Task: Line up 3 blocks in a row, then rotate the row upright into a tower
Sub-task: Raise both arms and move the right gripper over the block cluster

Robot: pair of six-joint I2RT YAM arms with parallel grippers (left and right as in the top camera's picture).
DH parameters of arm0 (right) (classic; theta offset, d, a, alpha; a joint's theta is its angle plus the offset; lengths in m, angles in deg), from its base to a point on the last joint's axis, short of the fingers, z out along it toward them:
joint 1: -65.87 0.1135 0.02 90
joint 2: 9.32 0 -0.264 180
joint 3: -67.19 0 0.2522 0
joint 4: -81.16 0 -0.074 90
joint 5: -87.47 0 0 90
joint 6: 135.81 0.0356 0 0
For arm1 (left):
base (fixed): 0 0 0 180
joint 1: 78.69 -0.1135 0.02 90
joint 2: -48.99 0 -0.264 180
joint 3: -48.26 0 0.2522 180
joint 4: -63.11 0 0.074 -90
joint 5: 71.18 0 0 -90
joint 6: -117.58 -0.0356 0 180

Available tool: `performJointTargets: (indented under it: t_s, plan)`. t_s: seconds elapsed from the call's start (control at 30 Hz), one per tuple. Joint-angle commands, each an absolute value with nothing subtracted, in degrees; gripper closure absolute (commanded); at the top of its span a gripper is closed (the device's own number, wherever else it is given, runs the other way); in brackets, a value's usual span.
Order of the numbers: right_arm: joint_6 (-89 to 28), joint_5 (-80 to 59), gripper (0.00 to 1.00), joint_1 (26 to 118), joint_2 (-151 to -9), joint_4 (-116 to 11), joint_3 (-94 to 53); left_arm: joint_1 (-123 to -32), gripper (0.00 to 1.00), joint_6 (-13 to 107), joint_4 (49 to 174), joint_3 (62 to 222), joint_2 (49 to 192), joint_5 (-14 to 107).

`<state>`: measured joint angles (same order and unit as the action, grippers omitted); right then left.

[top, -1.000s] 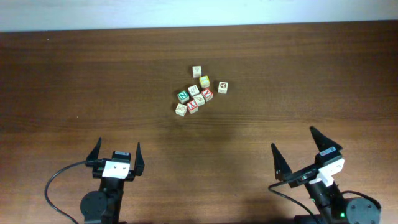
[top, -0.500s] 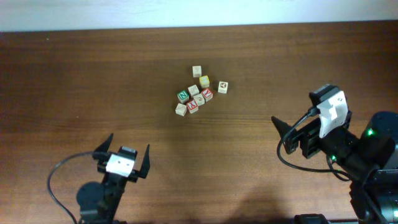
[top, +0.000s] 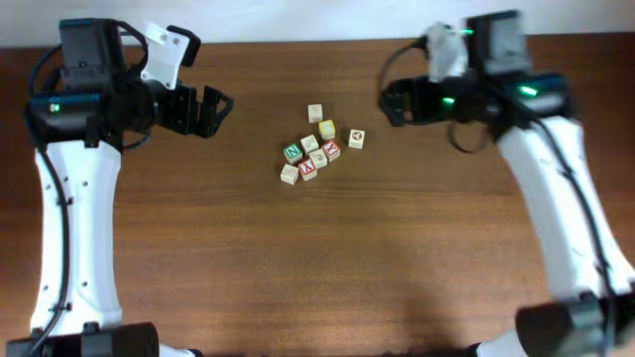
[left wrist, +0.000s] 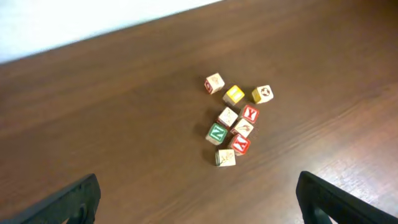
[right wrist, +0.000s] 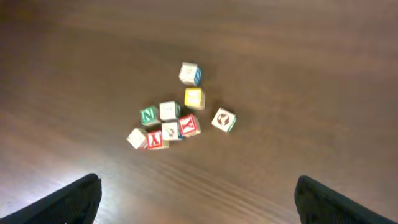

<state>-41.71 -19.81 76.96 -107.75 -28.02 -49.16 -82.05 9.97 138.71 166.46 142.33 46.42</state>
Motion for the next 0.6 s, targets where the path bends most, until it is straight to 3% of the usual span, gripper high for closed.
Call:
performJointTargets:
  t_s: [0.0, 0.07, 0.13, 0.17, 0.23, 0.3, 0.5, 0.57]
  plan:
    - [-37.12, -16.73, 0.01, 80.85, -116.01, -32.22, -49.88, -82.09, 0.01, 9.95, 140.92, 167.64, 143.92, 46.0]
    - [-37.36, -19.46, 0.01, 82.27, -120.99, -36.35, -49.86, -82.07, 0.01, 9.93, 139.94, 167.64, 143.92, 46.0]
    - [-33.8, -18.54, 0.09, 82.92, -125.17, -39.41, -49.77, -82.07, 0.01, 9.95, 140.0, 167.53, 144.67, 44.74]
    - [-25.91, -13.69, 0.16, 83.51, -127.86, -39.91, -49.75, -82.07, 0.01, 10.17, 140.09, 167.47, 145.37, 42.9]
    - [-15.74, -3.66, 0.2, 84.63, -131.88, -39.48, -49.68, -82.07, 0.01, 18.85, 140.18, 167.42, 147.88, 32.82]
    - [-14.87, -1.82, 0.21, 85.72, -135.11, -41.84, -49.64, -82.07, 0.01, 22.21, 140.11, 167.42, 150.79, 26.27]
    - [-14.85, 3.71, 0.44, 88.08, -139.35, -45.95, -49.18, -81.78, 0.01, 23.04, 139.67, 167.42, 154.96, 26.31]
    - [-14.85, 3.75, 0.46, 88.54, -140.36, -45.97, -48.68, -81.81, 0.01, 23.04, 139.72, 167.42, 154.96, 26.29]
